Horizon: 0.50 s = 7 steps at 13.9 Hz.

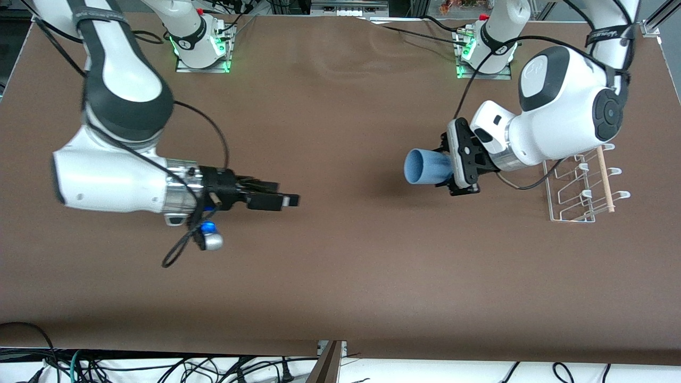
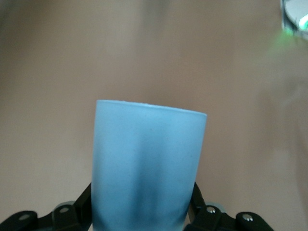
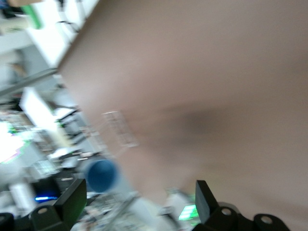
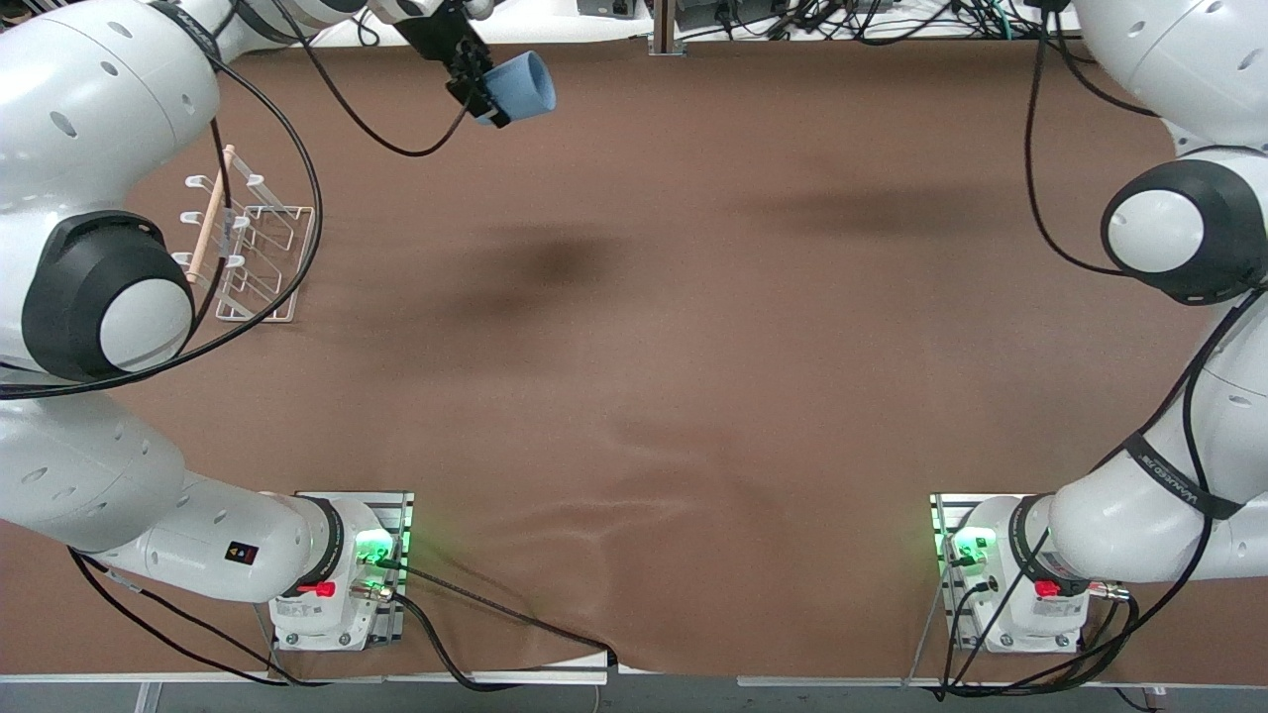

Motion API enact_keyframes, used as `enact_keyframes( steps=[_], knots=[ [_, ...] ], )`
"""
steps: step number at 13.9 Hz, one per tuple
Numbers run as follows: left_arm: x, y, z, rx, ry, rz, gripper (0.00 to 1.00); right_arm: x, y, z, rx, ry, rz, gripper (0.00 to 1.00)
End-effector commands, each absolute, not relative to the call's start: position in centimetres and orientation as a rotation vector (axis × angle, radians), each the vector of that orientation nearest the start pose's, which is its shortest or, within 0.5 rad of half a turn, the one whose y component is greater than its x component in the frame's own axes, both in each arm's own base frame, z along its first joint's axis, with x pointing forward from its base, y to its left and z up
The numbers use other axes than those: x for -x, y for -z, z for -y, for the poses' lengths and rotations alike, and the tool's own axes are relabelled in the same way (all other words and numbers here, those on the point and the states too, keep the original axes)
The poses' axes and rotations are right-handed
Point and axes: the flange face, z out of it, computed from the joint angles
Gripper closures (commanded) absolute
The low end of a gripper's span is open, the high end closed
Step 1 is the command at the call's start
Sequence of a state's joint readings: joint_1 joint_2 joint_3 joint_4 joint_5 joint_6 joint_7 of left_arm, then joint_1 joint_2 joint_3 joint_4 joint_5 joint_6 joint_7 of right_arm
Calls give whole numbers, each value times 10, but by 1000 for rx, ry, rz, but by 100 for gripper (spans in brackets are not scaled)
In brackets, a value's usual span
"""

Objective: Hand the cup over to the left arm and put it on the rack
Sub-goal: 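Open the right gripper and withdraw while the left gripper carries the cup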

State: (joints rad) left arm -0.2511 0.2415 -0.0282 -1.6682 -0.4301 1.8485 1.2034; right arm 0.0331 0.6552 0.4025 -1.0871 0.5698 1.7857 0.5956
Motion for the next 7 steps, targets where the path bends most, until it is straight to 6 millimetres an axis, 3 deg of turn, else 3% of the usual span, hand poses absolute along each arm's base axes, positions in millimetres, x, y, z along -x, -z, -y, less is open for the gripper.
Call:
enact_keyframes(
  steps=[1,2,4,6,7],
  knots=[
    [-592,-480,188,2699,-18,-2117,99,-680,-497,-227,2573,-307,-236,0],
    [-590,-481,180,2647,-139,-2070,99,-682,-494,-200,2685,-251,-184,0],
    [-587,-477,164,2548,-306,-2011,99,-677,-499,-172,2893,-138,-23,0],
    [-588,-478,144,2494,-405,-1937,99,-672,-508,-142,2999,-94,-41,0],
    [-590,-488,133,2479,-445,-1877,99,-667,-516,-125,3038,-69,-76,0]
  ],
)
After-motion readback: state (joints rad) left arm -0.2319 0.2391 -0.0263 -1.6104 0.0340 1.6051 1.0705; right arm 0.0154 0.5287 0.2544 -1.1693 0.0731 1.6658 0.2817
